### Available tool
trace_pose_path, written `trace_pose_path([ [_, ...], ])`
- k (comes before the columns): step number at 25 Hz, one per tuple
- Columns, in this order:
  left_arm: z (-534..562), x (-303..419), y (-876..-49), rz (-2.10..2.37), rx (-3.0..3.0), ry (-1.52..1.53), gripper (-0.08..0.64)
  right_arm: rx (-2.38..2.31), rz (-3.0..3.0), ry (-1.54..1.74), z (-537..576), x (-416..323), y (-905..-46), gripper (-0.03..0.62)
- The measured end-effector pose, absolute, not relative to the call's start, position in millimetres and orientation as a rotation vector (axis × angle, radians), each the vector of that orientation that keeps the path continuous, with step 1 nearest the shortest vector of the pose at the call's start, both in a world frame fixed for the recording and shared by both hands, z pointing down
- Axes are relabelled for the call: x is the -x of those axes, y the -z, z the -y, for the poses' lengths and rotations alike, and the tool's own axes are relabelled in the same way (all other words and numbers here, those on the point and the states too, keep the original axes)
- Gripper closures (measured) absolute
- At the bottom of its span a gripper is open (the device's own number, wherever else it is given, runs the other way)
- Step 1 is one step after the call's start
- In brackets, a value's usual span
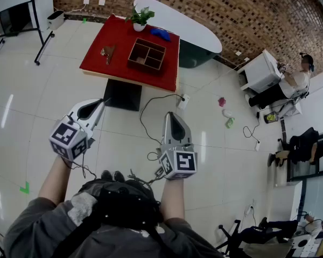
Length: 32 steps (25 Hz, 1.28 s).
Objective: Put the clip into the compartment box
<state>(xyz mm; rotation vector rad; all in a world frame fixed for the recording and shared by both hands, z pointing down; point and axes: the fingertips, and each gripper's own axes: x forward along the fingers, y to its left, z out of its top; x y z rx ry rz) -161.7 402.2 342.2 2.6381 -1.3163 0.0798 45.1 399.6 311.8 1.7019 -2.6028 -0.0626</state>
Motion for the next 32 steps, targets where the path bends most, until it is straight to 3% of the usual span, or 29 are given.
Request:
trace_pose_path([
  [14, -376.3, 199.7, -363.5, 1.396, -2.597, -0.082, 0.535, -1.749, 2.628, 0.081, -351.3, -32.8, -324.6, 0.581],
  [32, -167.4, 164.0, -396.2, 1.493, -2.552, -0.076, 0.534, -1.703, 2.731, 0.022, -124.7, -70.4, -363.0, 0.58],
])
